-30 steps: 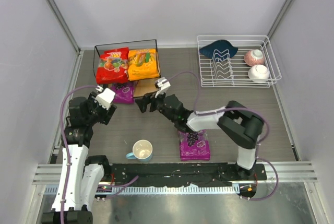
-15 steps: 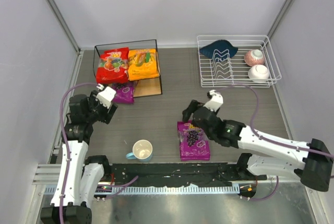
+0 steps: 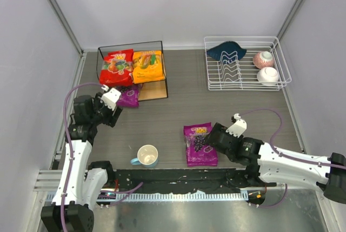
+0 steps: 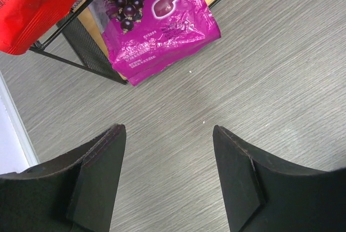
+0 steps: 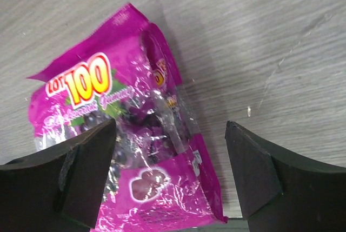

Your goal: Place and organize the candy bags onto the shelf

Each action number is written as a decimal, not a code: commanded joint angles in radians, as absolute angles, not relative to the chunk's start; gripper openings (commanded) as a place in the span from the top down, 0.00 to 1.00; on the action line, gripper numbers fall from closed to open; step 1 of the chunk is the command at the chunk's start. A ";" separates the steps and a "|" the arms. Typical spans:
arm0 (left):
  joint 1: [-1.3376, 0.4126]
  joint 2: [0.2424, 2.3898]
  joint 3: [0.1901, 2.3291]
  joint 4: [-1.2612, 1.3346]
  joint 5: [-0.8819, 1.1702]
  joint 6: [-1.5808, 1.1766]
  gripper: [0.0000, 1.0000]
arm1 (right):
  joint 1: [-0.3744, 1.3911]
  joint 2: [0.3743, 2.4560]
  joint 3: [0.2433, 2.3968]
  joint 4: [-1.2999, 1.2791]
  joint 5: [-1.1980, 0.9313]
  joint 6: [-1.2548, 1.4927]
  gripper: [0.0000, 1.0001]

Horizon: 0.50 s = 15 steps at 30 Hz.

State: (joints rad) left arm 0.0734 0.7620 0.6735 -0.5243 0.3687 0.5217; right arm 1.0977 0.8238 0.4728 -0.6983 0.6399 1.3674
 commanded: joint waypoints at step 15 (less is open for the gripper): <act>0.078 0.769 0.693 -0.460 0.402 0.499 0.30 | 1.147 0.816 0.299 -0.102 0.632 1.073 0.99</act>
